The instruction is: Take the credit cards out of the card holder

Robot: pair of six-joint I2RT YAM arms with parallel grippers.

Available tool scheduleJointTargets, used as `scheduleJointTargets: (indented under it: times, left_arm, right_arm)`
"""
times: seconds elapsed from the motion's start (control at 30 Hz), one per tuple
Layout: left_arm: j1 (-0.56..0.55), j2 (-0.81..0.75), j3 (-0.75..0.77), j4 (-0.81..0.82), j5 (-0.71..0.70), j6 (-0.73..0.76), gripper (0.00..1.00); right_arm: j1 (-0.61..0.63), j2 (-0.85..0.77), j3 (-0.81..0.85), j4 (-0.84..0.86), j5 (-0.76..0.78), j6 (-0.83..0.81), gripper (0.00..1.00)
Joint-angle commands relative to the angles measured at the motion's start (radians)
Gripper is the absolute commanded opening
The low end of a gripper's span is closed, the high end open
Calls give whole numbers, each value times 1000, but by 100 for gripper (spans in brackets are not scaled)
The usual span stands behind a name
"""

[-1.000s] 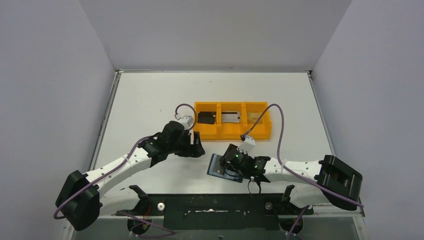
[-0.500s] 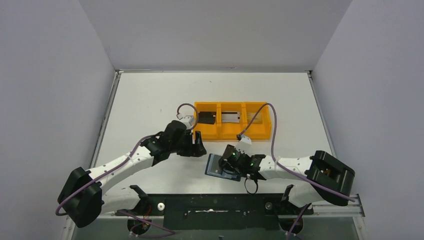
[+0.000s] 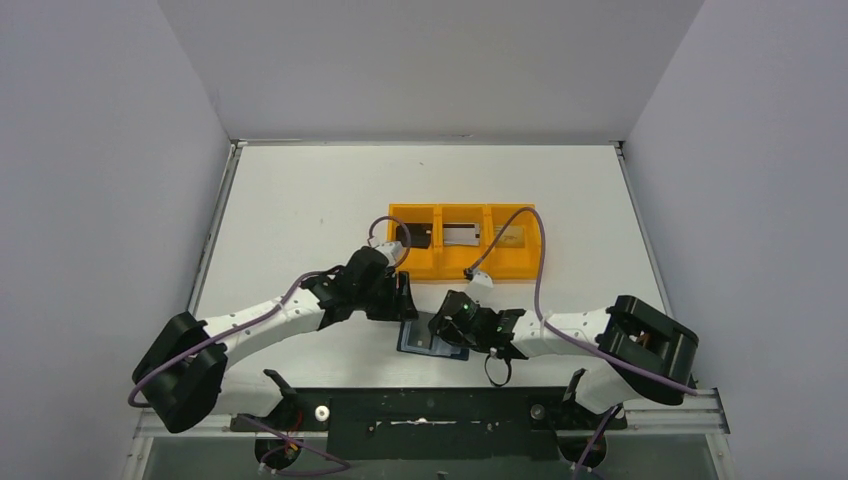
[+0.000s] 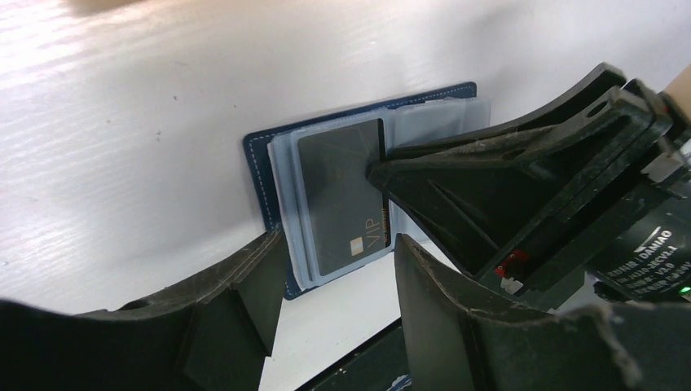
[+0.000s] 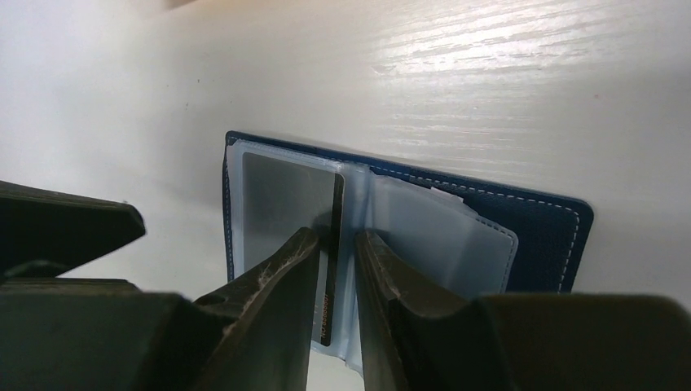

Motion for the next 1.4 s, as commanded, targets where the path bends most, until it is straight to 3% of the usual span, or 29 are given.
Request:
scheduleJointTargets:
  times: [0.0, 0.43, 0.87, 1.23, 1.37]
  left_arm:
    - [-23, 43, 43, 60, 20, -5, 48]
    - [-66, 175, 39, 105, 32, -1, 36]
    - [-76, 192, -66, 116, 2, -37, 28]
    - [-78, 181, -66, 54, -58, -33, 21]
    - [-78, 188, -59, 40, -68, -34, 19]
  right_arm:
    - [-4, 34, -21, 2, -39, -14, 25]
    - [-16, -2, -73, 101, -68, 19, 24]
    - [-16, -5, -90, 183, -114, 29, 23]
    - [-22, -85, -170, 295, -132, 47, 1]
    - [-32, -120, -201, 345, -147, 53, 0]
